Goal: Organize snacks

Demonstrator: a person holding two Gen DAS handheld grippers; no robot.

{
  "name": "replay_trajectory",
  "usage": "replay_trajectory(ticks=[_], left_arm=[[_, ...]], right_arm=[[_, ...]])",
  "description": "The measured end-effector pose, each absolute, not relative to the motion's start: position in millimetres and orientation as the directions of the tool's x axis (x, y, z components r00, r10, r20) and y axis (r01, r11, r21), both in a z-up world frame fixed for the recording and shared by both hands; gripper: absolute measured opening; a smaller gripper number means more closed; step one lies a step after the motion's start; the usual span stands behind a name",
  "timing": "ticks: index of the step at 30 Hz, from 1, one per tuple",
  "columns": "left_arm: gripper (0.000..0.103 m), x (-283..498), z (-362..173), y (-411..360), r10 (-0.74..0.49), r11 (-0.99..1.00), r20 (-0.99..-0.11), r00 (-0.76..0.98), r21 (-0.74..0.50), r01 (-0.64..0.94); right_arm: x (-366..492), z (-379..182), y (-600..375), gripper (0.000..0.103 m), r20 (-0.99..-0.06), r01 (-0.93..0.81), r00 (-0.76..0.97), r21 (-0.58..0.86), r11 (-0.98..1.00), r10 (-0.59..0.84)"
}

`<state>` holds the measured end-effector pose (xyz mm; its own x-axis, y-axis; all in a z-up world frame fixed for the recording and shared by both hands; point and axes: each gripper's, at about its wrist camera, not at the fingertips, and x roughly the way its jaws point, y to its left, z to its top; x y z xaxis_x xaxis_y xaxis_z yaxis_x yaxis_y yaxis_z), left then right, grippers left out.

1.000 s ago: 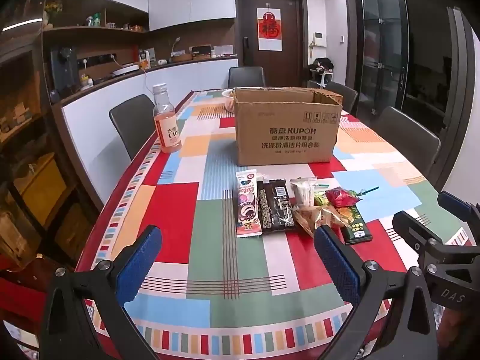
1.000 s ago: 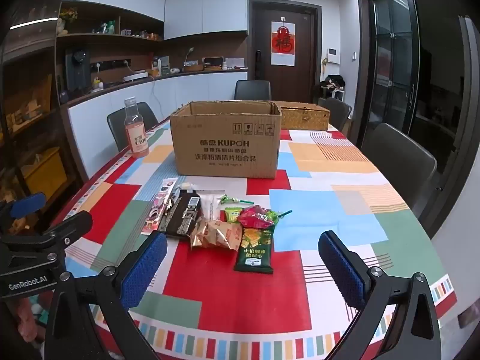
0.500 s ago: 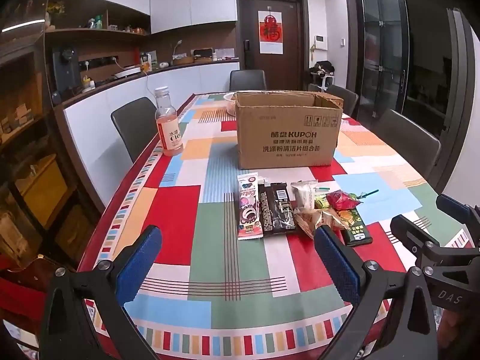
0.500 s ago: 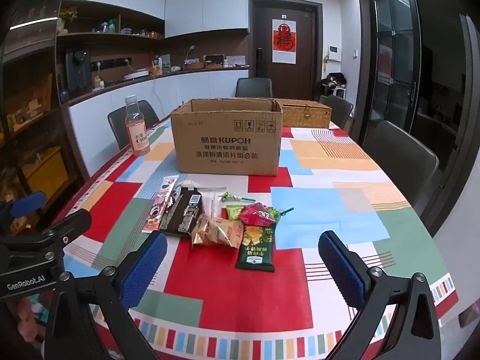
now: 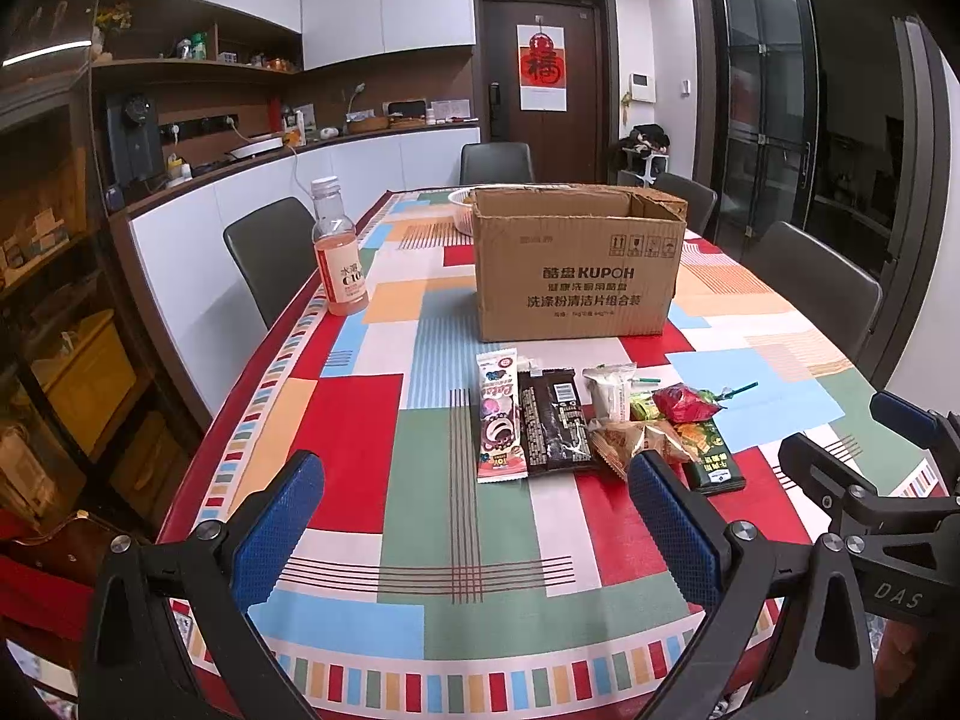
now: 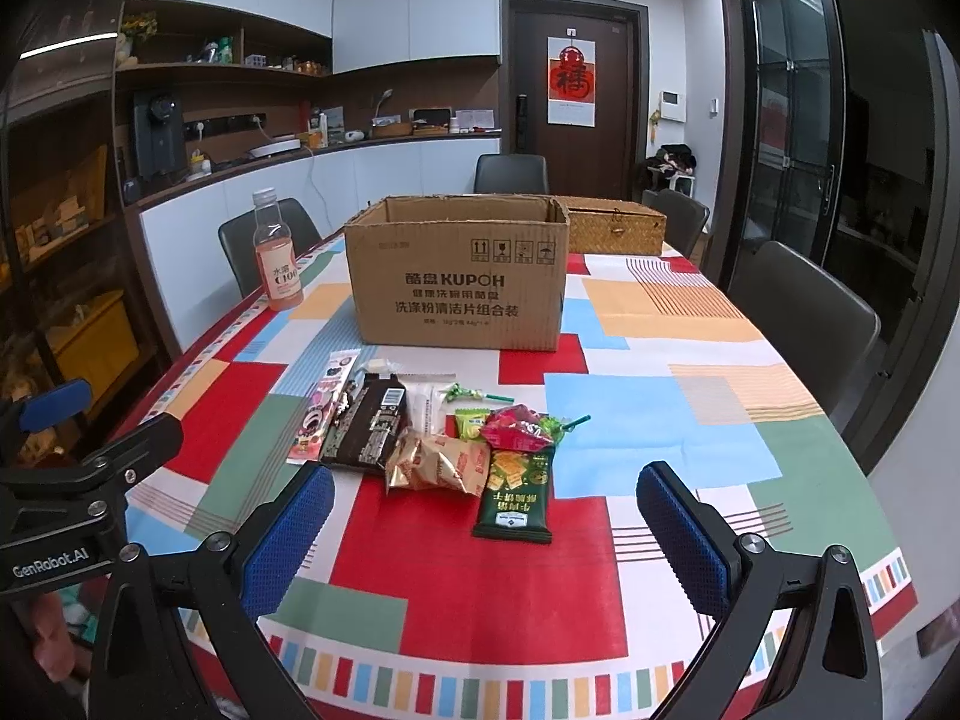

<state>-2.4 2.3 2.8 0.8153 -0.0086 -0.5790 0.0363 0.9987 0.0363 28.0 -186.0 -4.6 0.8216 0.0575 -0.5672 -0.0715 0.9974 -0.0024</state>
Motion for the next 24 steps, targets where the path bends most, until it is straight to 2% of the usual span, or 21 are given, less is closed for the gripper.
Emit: replay_trajectory(ticks=[24], left_arm=[[0.103,-1.7,0.2,4.2,-0.005,0.999,-0.587,0.809,0.037,0.034]], right_arm=[[27.8,-5.1,-184.9,0.102,-0.574,-0.075,0.817,-0.007,0.997,0.057]])
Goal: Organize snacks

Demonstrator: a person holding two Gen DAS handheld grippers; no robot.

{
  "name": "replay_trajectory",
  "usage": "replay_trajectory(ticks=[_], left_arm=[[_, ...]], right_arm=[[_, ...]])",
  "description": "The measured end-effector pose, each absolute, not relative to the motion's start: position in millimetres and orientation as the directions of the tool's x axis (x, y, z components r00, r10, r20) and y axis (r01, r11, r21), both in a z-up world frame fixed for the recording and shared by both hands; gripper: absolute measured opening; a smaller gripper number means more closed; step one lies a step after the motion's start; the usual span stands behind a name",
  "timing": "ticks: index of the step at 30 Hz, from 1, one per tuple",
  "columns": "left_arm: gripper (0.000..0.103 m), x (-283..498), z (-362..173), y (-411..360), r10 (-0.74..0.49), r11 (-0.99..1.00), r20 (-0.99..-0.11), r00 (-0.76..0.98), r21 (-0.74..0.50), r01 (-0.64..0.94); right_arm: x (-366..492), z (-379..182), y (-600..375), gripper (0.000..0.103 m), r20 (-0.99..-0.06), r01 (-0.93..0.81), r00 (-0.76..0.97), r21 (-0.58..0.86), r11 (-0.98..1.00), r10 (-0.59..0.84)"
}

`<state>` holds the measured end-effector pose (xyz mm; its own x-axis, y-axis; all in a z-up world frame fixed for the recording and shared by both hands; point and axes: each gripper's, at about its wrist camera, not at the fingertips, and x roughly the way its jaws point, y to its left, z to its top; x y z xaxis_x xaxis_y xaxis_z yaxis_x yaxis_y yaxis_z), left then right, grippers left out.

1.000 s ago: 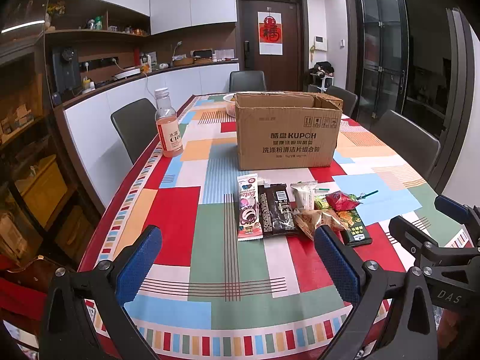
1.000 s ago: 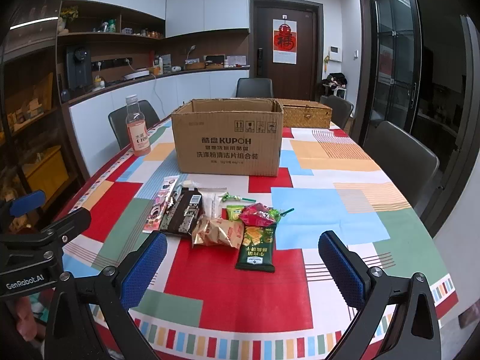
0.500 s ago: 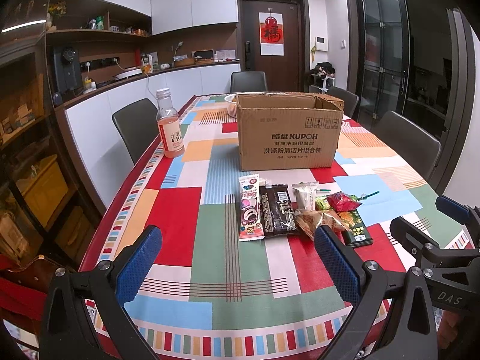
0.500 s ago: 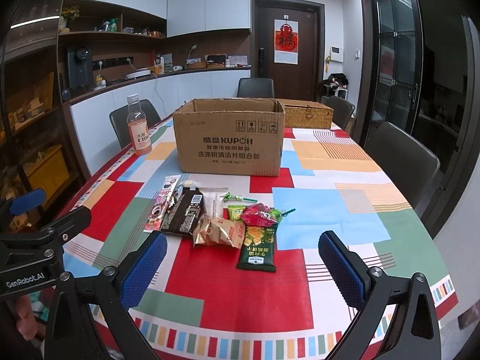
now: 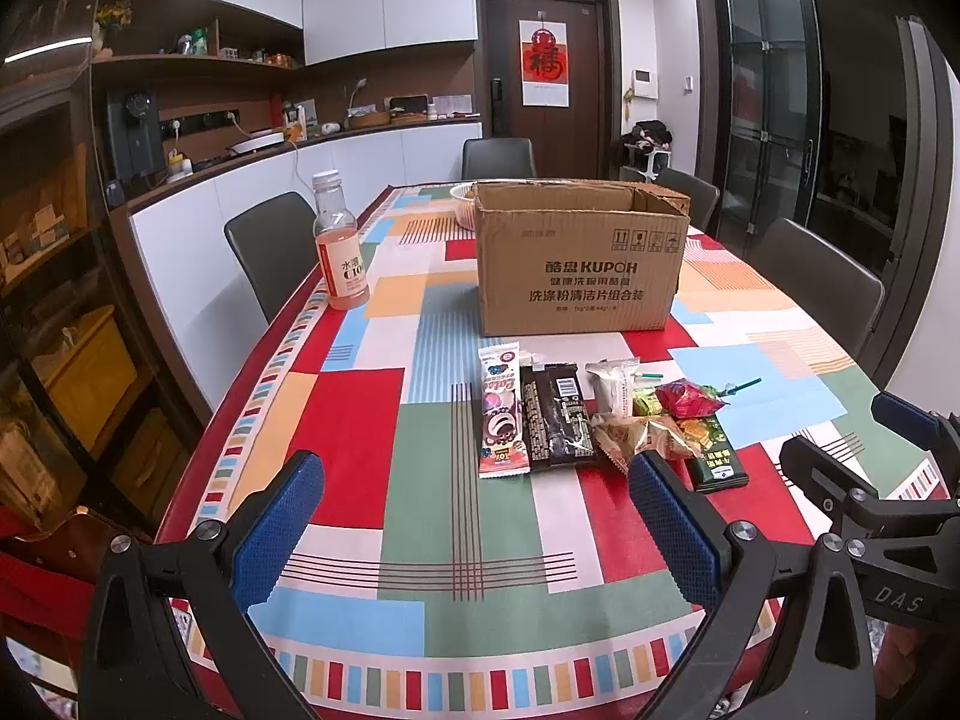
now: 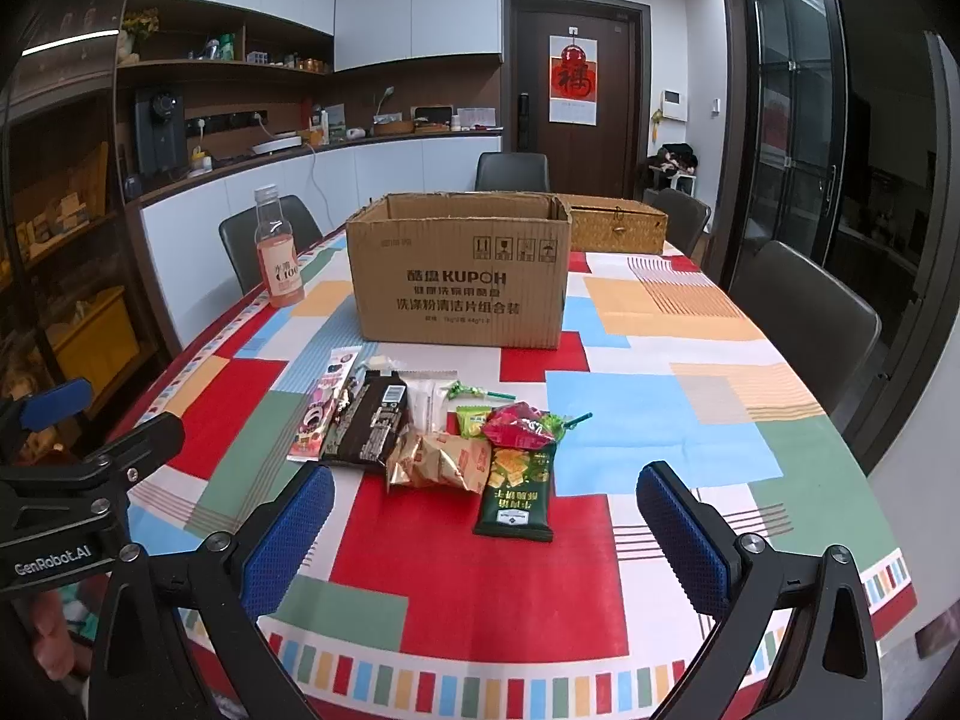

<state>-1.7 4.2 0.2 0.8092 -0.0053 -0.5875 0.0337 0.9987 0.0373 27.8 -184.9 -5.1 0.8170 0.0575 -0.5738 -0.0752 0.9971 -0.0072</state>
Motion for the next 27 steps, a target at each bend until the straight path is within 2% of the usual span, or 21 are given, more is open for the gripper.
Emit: replay_trajectory(ticks=[27], left_arm=[[0.103,5.6,-9.0,5.7,-0.007,0.999,-0.617,0.787,0.031,0.032]], right_arm=[[34.4,-13.0,-180.7,0.102,-0.609,-0.092,0.791,-0.013,0.996,0.065]])
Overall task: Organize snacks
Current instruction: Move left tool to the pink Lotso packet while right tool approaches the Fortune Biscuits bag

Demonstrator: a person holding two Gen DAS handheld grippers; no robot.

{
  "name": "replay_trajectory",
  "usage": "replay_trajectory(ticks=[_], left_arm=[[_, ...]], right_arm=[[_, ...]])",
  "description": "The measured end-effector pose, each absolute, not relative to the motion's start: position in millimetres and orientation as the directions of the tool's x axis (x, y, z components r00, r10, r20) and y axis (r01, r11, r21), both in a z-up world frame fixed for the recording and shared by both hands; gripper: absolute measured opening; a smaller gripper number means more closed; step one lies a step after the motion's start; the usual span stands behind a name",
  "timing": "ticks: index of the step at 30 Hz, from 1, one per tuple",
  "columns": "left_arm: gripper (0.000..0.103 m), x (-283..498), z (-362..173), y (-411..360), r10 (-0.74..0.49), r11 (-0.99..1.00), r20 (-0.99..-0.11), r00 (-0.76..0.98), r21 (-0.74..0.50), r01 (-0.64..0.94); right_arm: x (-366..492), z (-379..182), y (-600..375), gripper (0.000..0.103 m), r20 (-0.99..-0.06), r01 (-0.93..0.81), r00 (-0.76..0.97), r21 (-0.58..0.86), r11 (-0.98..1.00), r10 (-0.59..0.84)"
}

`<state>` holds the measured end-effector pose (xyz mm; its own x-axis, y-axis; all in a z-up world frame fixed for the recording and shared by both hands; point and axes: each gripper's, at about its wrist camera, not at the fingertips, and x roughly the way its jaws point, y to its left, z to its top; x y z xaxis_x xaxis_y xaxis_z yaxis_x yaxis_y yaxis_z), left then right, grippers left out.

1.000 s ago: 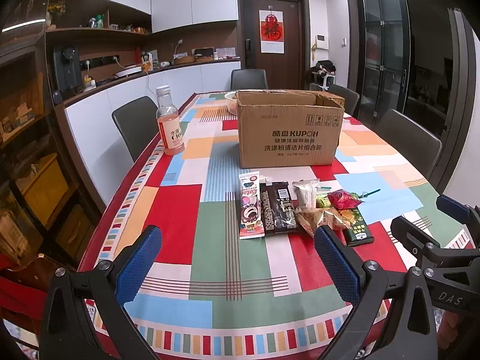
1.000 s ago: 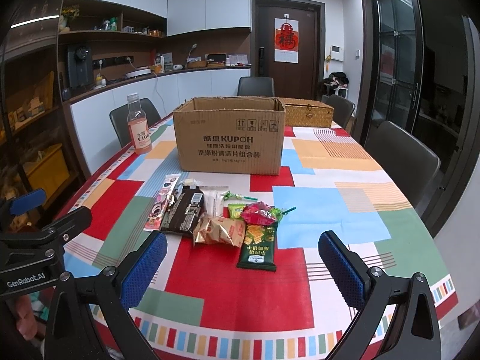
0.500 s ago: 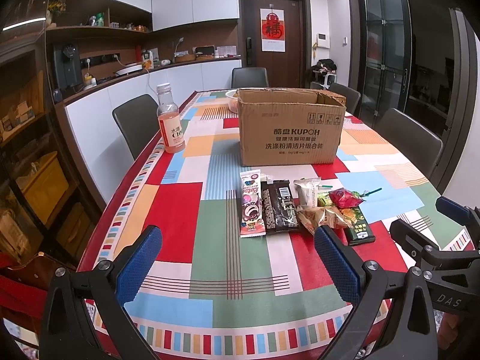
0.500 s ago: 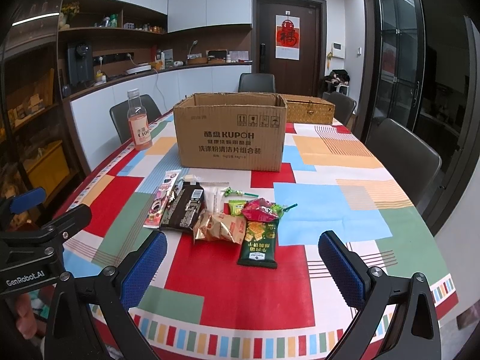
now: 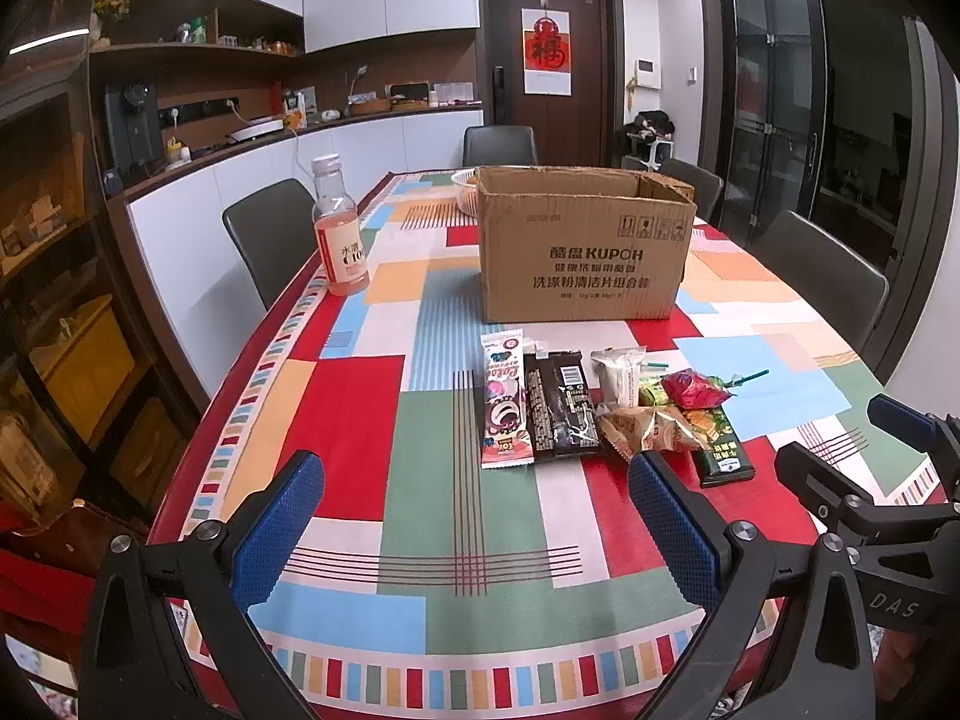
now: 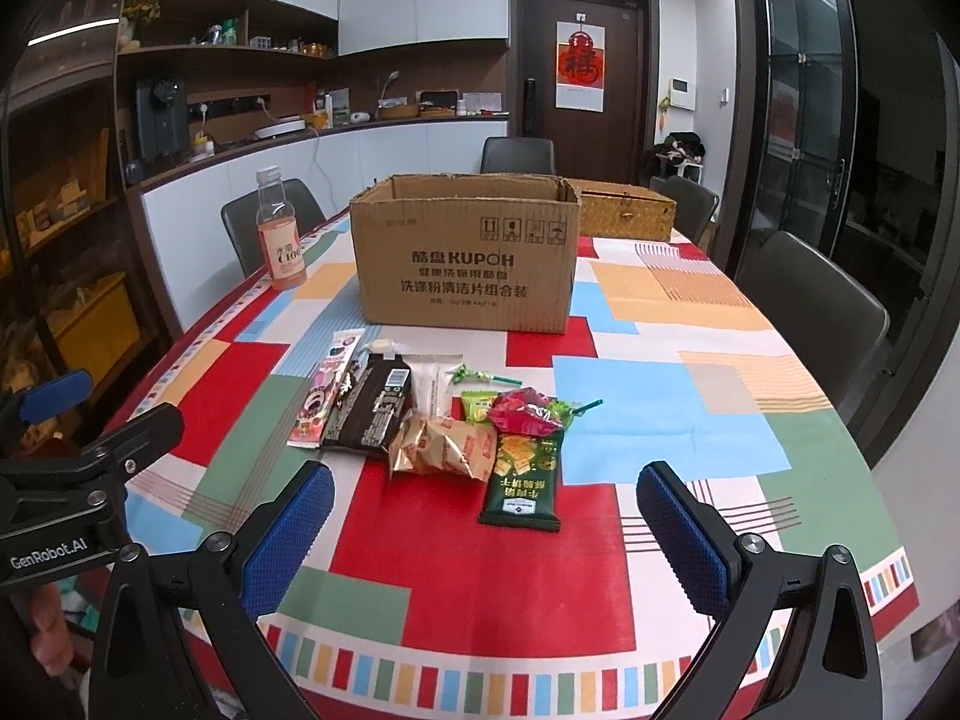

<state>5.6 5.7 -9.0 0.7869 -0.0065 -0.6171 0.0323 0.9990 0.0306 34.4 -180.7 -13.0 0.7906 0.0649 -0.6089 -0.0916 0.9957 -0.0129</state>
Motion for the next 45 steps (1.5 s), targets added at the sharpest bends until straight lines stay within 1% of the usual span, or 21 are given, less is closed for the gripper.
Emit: replay_trajectory(ticks=[14,23,27,29,37,39,41,42,45], left_arm=[[0.103,37.7,-27.9,16.9,0.019,0.999,-0.664,0.747,0.044,0.014],[0.102,72.8,-44.5,16.5,0.017,0.996,-0.663,0.748,0.075,0.044],[0.091,91.3,-55.3,15.7,-0.018,0.995,-0.682,0.731,0.056,0.077],[0.088,98.7,-61.0,14.0,-0.031,0.995,-0.693,0.721,0.049,0.091],[0.079,121.6,-78.6,7.4,-0.061,0.99,-0.702,0.71,0.047,0.132],[0.072,127.1,-83.9,5.0,-0.069,0.988,-0.707,0.704,0.051,0.148],[0.069,133.3,-89.7,2.7,-0.078,0.985,-0.715,0.695,0.051,0.163],[0.065,136.4,-92.0,1.6,-0.089,0.984,-0.72,0.689,0.044,0.172],[0.058,146.2,-98.5,-1.3,-0.106,0.983,-0.735,0.669,0.025,0.184]], right_arm=[[72.5,-31.6,-166.0,0.102,-0.683,-0.157,0.723,-0.011,0.988,0.107],[111.3,-50.2,-162.9,0.102,-0.724,-0.165,0.681,-0.01,0.986,0.107],[126.1,-61.0,-163.4,0.102,-0.742,-0.166,0.662,-0.001,0.986,0.11],[133.3,-66.1,-163.6,0.101,-0.754,-0.174,0.645,0.014,0.985,0.124],[154.5,-83.6,-161.9,0.092,-0.78,-0.197,0.601,0.066,0.978,0.173],[157.6,-88.1,-162.4,0.09,-0.788,-0.195,0.59,0.072,0.978,0.176],[160.2,-92.4,-163.3,0.087,-0.797,-0.195,0.575,0.085,0.977,0.184],[161.2,-94.3,-163.3,0.087,-0.801,-0.195,0.569,0.088,0.977,0.186],[165.3,-100.2,-164.3,0.086,-0.811,-0.191,0.554,0.096,0.977,0.188]])
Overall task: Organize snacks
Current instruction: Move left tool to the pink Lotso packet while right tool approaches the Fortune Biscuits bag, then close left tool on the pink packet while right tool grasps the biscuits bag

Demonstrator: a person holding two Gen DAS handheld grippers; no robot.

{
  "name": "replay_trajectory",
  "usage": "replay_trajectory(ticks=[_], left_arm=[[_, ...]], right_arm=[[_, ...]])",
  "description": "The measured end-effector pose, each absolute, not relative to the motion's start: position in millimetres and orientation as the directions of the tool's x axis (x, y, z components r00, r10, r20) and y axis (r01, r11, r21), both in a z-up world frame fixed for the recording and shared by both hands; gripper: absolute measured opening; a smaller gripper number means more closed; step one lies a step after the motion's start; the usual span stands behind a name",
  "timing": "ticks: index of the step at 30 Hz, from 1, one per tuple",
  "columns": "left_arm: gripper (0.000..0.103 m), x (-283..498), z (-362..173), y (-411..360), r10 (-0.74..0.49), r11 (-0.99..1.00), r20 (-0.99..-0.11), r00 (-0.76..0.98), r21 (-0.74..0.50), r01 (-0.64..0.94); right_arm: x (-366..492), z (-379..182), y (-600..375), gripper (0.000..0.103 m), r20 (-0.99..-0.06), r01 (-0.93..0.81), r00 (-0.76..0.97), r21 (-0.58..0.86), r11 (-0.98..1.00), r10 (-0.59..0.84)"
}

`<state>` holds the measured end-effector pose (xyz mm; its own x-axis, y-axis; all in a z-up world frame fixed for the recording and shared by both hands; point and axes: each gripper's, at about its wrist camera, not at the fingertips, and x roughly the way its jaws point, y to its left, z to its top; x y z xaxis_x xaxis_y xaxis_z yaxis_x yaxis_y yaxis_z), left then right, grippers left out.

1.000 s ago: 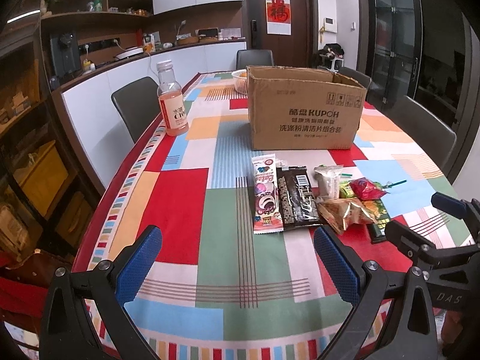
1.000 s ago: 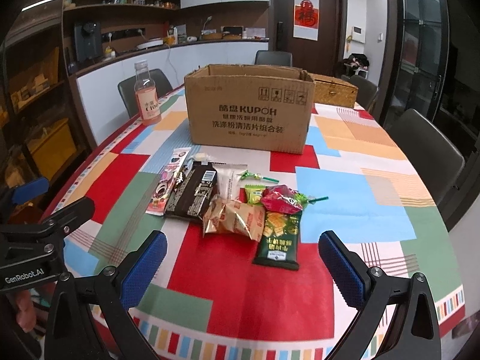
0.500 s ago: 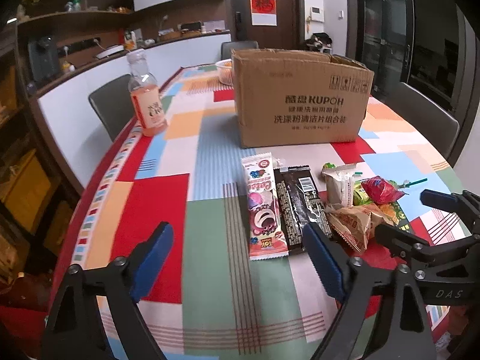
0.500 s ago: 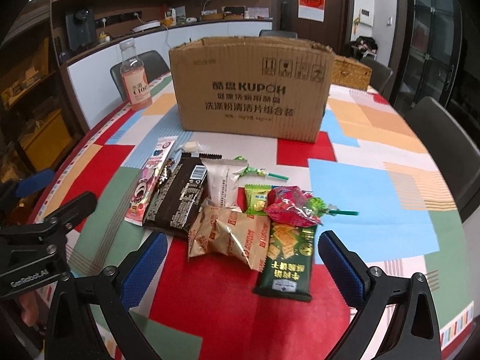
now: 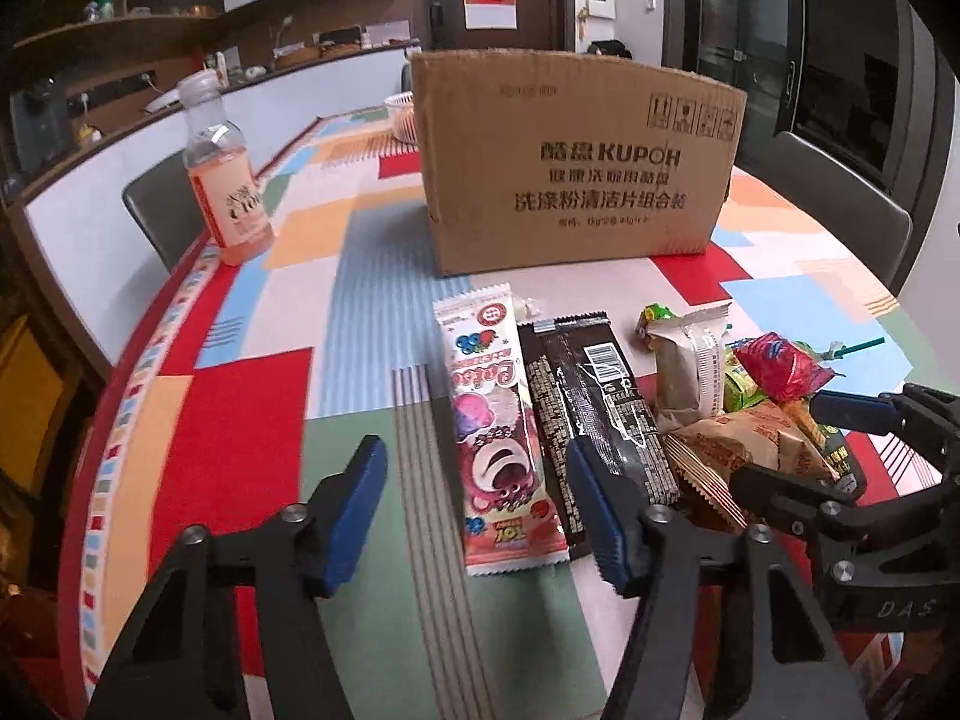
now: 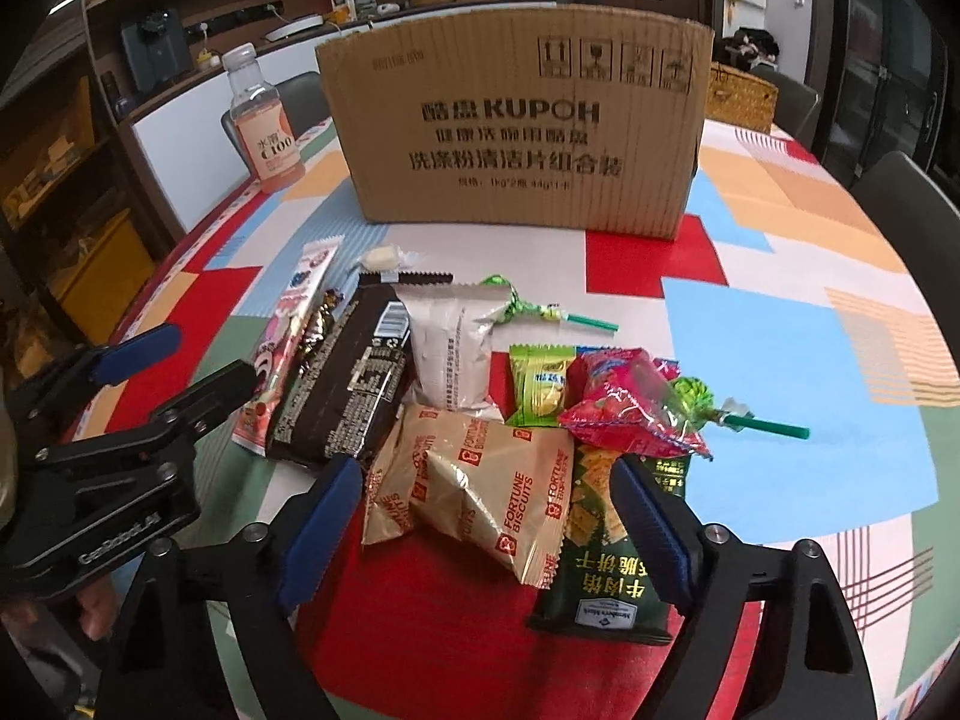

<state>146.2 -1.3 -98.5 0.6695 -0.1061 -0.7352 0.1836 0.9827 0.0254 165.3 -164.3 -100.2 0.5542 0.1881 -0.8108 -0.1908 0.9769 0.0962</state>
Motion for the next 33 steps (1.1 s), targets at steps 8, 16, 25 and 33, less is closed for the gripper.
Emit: replay_trajectory(ticks=[8,16,25,33], left_arm=[[0.042,164.0,-113.8,-0.4,-0.142,0.982,-0.777,0.613,-0.032,0.186],[0.034,169.5,-118.6,4.3,-0.177,0.979,-0.793,0.583,-0.083,0.186],[0.031,159.8,-109.1,5.2,-0.19,0.978,-0.788,0.586,-0.098,0.185],[0.03,142.1,-90.7,8.3,-0.187,0.979,-0.771,0.609,-0.095,0.181]], right_arm=[[172.0,-109.5,-163.2,0.081,-0.821,-0.193,0.54,0.094,0.977,0.185],[174.5,-110.7,-154.2,0.066,-0.819,-0.22,0.548,0.054,0.974,0.169],[169.4,-105.1,-153.5,0.051,-0.813,-0.238,0.553,0.056,0.97,0.183],[156.6,-85.6,-152.4,0.051,-0.78,-0.247,0.598,0.041,0.968,0.186]])
